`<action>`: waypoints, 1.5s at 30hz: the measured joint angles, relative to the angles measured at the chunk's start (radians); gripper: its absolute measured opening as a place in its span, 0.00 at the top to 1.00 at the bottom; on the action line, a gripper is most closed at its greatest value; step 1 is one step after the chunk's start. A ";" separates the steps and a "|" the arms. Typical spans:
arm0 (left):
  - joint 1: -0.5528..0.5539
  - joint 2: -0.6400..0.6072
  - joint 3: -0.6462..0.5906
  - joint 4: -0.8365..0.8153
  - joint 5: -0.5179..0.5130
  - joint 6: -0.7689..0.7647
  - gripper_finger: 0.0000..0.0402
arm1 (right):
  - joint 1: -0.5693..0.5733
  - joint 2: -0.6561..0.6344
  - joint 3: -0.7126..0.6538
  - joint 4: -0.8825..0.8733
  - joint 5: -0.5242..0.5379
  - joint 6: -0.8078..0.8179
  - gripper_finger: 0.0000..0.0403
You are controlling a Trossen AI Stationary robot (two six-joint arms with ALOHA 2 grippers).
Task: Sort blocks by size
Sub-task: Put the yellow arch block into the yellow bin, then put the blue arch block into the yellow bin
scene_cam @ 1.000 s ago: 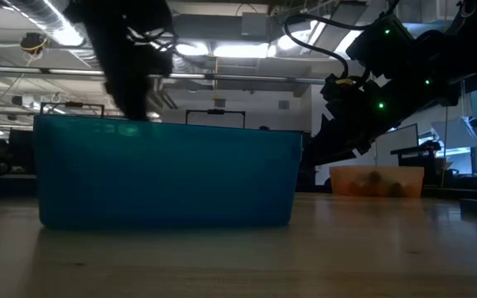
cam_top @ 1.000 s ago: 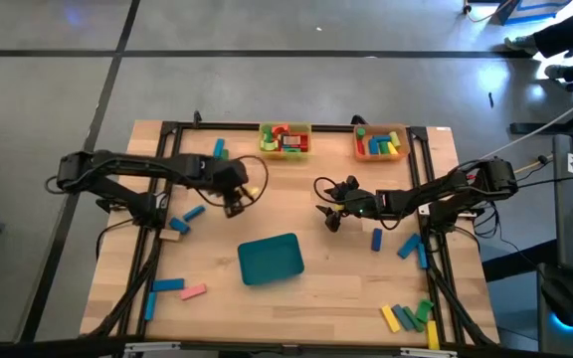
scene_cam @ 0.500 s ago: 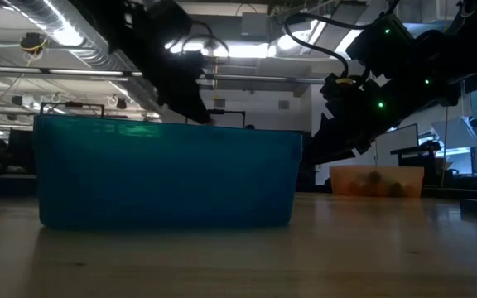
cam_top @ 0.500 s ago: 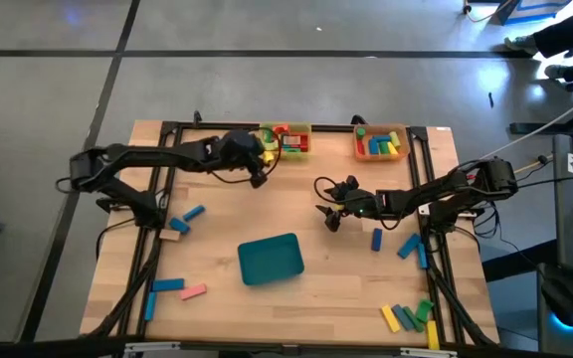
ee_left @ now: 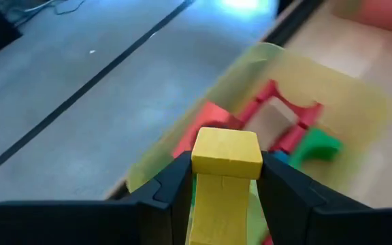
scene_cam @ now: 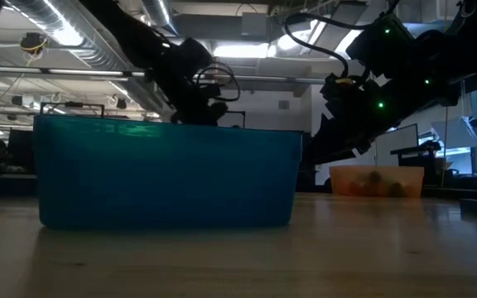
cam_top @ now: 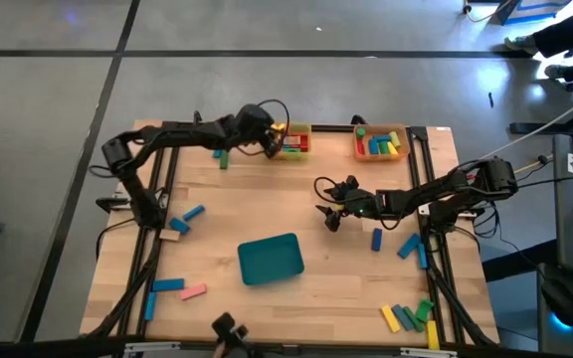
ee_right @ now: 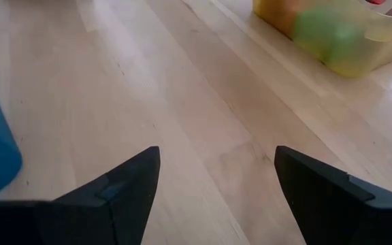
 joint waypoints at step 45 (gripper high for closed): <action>-0.660 -0.388 -0.028 -1.043 0.005 -0.246 0.42 | 0.000 0.000 0.000 -0.006 -0.011 0.000 0.28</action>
